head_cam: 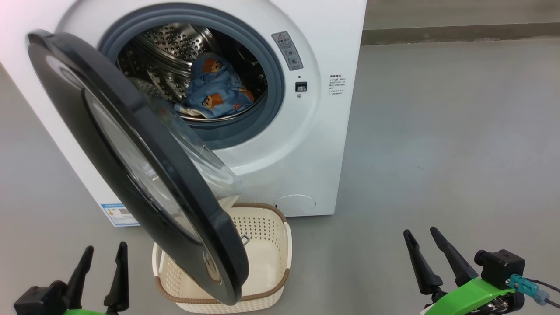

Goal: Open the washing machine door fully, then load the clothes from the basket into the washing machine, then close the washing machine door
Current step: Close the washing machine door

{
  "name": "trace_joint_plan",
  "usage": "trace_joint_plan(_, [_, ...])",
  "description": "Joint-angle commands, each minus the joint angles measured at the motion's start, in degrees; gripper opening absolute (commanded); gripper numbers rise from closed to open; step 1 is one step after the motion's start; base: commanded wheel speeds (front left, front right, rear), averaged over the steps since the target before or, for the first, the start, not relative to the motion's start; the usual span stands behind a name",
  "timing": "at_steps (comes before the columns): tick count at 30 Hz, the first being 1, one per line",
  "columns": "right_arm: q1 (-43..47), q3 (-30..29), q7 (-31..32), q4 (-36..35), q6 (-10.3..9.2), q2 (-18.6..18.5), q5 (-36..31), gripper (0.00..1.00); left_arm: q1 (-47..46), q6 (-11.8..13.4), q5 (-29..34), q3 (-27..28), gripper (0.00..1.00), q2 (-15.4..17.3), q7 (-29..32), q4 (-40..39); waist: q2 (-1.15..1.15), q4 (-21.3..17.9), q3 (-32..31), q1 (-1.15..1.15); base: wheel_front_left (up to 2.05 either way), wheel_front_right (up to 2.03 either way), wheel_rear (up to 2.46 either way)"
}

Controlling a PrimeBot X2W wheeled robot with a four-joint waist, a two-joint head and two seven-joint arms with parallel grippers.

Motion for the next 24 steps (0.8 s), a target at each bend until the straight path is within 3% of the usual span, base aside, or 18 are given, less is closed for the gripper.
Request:
trace_joint_plan(1, [-1.6, 1.2, -0.4, -1.5, 0.48, -0.5, -0.5, 1.0, -1.7, -0.2, 0.4, 2.5, 1.0, 0.9, -0.8, -1.7, 0.0, 0.0, 0.0, 0.0, 0.0, 0.0, 0.0])
trace_joint_plan(24, [-1.3, 0.8, -0.4, -1.9, 0.48, -1.1, -0.7, 1.0, -1.3, -0.3, 0.1, 1.9, 1.0, 0.6, -0.8, -1.8, 0.0, 0.9, -0.3, 0.0, 0.0, 0.0, 0.0])
